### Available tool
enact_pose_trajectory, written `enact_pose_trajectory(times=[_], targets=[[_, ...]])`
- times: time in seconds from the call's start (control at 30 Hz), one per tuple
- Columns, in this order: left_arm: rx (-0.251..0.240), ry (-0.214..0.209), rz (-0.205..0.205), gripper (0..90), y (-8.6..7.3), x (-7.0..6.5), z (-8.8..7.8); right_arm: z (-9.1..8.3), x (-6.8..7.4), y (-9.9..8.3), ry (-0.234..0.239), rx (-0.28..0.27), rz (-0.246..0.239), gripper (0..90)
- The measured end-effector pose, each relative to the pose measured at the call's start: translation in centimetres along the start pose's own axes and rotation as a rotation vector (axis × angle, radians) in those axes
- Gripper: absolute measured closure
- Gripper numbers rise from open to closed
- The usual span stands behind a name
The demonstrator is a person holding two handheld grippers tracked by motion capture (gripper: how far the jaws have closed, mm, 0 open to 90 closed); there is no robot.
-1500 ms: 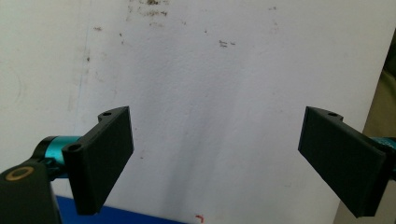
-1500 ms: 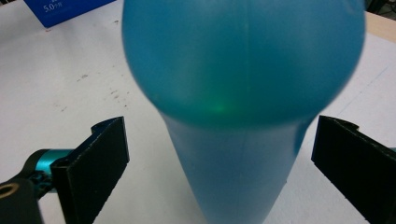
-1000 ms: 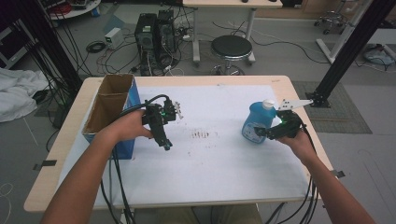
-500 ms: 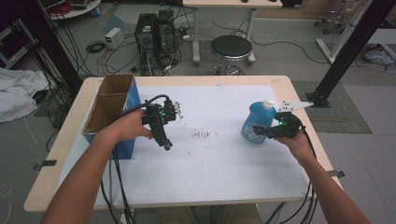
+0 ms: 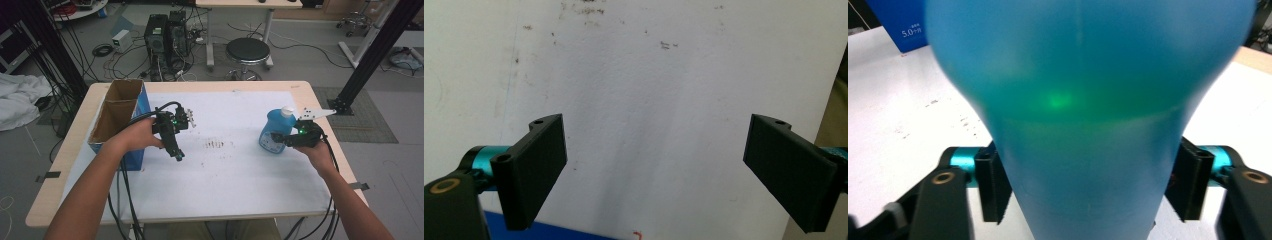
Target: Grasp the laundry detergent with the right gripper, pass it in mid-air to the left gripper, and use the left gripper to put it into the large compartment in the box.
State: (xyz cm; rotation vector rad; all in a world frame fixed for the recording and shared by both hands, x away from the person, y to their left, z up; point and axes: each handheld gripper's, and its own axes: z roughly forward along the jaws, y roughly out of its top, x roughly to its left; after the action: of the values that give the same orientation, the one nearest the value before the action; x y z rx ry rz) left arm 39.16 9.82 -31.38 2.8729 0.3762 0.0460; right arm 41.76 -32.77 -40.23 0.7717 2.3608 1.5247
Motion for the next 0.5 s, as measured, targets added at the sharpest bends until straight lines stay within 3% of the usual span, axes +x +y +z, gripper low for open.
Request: enact_pose_trajectory(times=[0.5], targets=[[0.006,-0.007,0.004,10.4,0.03,0.01,0.19,-0.05,-0.03,-0.10,-0.001,-0.005,-0.025,40.9]])
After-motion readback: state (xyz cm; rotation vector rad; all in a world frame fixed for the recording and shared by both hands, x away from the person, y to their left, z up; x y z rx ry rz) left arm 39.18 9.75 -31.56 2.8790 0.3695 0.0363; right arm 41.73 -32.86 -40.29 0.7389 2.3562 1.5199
